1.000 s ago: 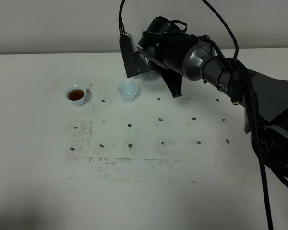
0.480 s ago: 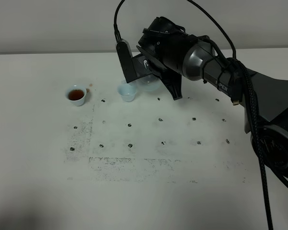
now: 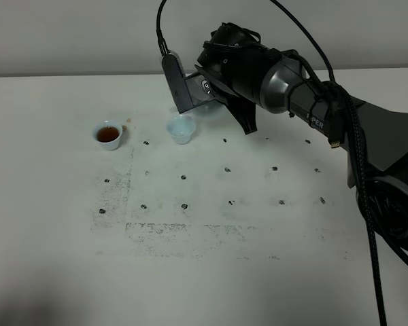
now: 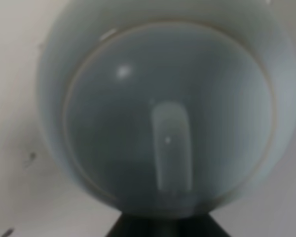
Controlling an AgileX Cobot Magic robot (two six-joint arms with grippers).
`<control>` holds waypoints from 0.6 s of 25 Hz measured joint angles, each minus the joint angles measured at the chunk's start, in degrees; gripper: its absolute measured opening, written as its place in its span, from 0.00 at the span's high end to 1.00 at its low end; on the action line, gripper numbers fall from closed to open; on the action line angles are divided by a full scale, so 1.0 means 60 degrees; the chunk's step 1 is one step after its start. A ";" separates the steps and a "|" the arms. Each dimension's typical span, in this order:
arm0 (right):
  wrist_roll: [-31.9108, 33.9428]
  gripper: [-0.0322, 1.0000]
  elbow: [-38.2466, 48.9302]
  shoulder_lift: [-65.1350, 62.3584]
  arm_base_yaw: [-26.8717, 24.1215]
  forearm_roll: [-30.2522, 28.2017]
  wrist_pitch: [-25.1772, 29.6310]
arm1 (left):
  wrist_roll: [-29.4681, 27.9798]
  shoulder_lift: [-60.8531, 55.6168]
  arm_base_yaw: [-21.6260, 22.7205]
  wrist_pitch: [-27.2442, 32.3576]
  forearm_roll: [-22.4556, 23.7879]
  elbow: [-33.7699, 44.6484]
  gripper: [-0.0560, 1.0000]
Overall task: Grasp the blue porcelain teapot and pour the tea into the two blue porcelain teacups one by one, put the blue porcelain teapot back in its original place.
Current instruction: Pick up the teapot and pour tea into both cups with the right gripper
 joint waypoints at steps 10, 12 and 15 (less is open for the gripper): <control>-0.1205 0.93 -0.0485 0.0000 -0.0552 0.0127 0.0366 | 0.0000 0.0000 0.0000 0.0000 0.0000 0.0000 0.24; -0.1385 0.93 -0.0571 0.0000 -0.0569 0.0077 0.0343 | 0.0000 0.0000 0.0000 0.0000 0.0000 0.0000 0.24; -0.1498 0.93 -0.0581 0.0041 -0.0569 -0.0016 -0.0008 | 0.0000 0.0000 0.0000 0.0000 0.0000 0.0000 0.24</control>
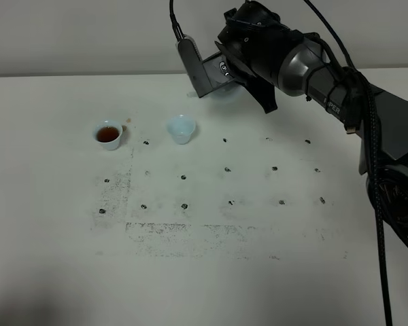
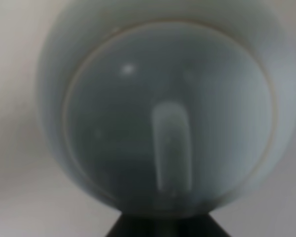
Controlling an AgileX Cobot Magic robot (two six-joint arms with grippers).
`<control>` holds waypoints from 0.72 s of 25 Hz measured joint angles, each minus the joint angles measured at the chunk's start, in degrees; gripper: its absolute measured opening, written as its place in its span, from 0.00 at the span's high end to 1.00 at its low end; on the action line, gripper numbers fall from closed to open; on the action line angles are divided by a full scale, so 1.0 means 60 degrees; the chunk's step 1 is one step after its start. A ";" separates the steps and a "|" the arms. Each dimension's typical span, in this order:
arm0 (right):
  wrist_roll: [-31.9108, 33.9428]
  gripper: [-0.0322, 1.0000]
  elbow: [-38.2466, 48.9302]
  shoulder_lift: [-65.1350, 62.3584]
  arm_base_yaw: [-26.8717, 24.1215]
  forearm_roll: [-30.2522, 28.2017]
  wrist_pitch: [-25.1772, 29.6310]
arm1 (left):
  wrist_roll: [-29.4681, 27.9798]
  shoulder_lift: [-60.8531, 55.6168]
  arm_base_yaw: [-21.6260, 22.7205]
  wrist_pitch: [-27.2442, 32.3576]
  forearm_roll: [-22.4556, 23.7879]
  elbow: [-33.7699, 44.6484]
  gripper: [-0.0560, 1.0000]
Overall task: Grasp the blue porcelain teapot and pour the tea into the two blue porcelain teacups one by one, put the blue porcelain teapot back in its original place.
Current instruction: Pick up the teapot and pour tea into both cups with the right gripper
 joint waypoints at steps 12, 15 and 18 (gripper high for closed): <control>0.0224 0.93 0.0000 0.0644 0.0022 -0.0835 -0.1084 | 0.0000 0.0000 0.0000 0.0000 0.0000 0.0000 0.24; 0.0754 0.93 0.0000 0.0708 0.0194 -0.1157 -0.1154 | 0.0000 0.0000 0.0000 0.0000 0.0000 0.0000 0.24; 0.1639 0.93 0.0000 0.0710 0.0407 -0.1821 -0.1211 | 0.0000 0.0000 0.0000 0.0000 0.0000 0.0000 0.24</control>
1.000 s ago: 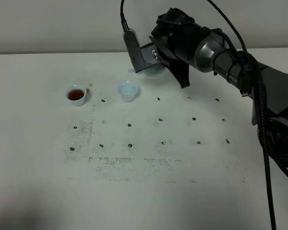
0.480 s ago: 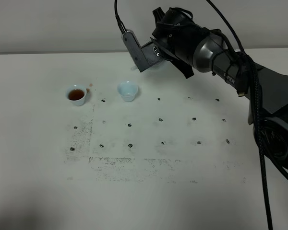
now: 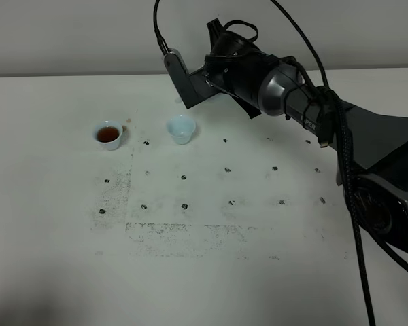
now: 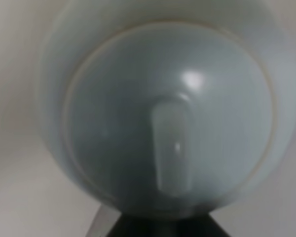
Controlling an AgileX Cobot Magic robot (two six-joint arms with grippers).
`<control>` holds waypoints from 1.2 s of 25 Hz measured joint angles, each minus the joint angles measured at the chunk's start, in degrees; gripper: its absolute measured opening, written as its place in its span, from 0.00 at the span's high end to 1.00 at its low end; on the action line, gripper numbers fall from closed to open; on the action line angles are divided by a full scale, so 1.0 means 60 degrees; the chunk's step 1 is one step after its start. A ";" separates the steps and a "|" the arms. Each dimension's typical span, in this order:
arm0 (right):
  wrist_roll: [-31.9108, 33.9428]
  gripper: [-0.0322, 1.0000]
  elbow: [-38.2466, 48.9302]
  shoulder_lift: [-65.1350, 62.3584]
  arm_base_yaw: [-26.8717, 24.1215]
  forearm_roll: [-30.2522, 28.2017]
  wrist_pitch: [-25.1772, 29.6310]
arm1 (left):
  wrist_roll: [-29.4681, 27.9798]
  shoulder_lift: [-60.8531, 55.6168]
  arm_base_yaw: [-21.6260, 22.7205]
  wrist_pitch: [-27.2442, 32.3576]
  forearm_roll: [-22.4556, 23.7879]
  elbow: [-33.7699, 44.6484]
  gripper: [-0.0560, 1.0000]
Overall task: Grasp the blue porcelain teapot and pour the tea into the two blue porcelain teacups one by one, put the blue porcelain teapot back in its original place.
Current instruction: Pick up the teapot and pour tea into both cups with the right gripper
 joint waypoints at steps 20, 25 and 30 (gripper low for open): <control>0.1694 0.93 0.0529 0.0174 0.0327 -0.1742 0.0402 | 0.0000 0.0000 0.0000 0.0000 0.0000 0.0000 0.24; 0.1864 0.93 0.0857 0.0174 0.0450 -0.1790 0.0217 | 0.0000 0.0000 0.0000 0.0000 0.0000 0.0000 0.24; 0.1936 0.93 0.0868 0.0174 0.0469 -0.2148 0.0282 | 0.0000 0.0000 0.0000 0.0000 0.0000 0.0000 0.24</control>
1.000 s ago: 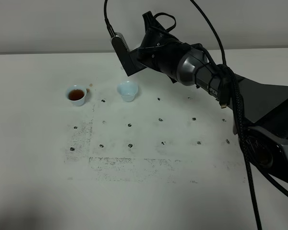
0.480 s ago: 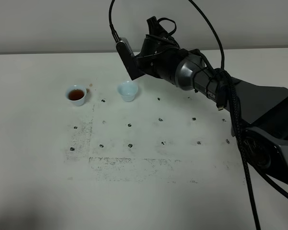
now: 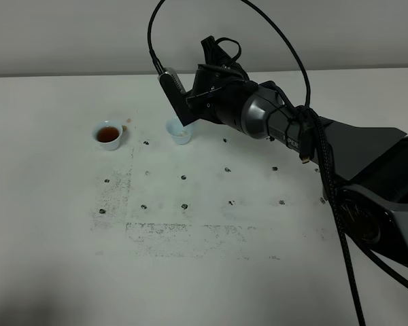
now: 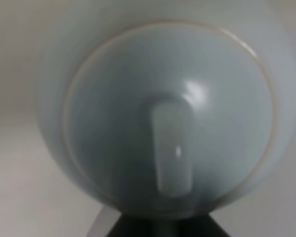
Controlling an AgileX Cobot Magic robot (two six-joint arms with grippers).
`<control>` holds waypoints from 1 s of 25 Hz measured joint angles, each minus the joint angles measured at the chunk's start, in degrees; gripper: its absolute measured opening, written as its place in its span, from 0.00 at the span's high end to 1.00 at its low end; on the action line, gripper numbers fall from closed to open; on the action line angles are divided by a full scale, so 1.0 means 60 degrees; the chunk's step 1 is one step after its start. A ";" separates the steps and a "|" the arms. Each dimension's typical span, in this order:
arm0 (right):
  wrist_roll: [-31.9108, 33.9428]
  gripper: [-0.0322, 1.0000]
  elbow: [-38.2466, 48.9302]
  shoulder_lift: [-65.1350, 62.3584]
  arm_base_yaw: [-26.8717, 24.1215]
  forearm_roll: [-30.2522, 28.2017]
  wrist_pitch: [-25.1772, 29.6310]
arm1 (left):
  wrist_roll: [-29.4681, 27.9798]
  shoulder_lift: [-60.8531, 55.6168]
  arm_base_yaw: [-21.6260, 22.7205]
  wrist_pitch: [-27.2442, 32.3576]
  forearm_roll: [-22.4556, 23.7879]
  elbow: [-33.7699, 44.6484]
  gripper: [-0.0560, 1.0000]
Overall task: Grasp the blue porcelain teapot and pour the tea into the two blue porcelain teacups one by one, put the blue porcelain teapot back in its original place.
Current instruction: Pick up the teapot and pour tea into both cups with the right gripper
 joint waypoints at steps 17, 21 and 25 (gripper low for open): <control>0.0694 0.93 0.0000 0.0000 0.0058 -0.1290 0.0189 | 0.0000 0.0000 0.0000 0.0000 0.0000 0.0000 0.24; 0.0781 0.93 0.0089 0.0000 0.0058 -0.1359 0.0271 | 0.0000 0.0000 0.0000 0.0000 0.0000 0.0000 0.24; 0.1197 0.93 0.0447 0.0000 0.0090 -0.1563 0.0325 | 0.0000 0.0000 0.0000 0.0000 0.0000 0.0000 0.24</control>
